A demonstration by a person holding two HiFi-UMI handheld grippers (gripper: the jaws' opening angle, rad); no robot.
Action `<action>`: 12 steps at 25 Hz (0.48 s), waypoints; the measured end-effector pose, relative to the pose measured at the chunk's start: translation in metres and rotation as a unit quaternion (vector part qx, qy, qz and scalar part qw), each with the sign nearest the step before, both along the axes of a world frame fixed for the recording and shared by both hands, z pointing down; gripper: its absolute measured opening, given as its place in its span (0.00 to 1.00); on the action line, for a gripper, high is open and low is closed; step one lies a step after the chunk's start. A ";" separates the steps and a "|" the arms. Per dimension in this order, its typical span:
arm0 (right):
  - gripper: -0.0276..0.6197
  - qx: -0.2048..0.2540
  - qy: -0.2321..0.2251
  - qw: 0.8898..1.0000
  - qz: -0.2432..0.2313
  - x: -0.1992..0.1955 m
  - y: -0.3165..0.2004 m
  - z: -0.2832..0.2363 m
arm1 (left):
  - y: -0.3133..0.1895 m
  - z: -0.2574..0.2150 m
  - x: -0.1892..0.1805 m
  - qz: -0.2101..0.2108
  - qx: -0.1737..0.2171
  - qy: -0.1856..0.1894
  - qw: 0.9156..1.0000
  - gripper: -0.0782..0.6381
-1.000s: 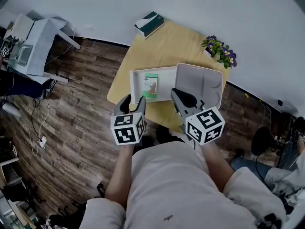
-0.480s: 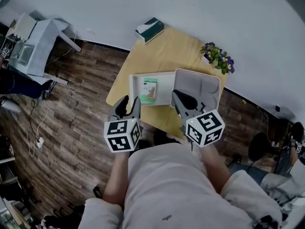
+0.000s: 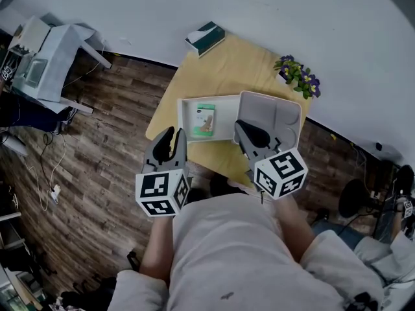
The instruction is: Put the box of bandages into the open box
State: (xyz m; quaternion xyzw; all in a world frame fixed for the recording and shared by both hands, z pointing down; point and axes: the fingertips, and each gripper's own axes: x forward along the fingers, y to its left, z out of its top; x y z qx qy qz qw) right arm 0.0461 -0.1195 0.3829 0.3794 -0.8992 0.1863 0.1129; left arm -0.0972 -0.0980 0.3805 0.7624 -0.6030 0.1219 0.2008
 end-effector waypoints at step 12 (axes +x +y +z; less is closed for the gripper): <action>0.05 0.011 -0.004 1.000 -0.002 -0.004 0.004 -0.006 | 0.007 -0.023 -0.002 0.003 0.033 -0.011 0.999 0.15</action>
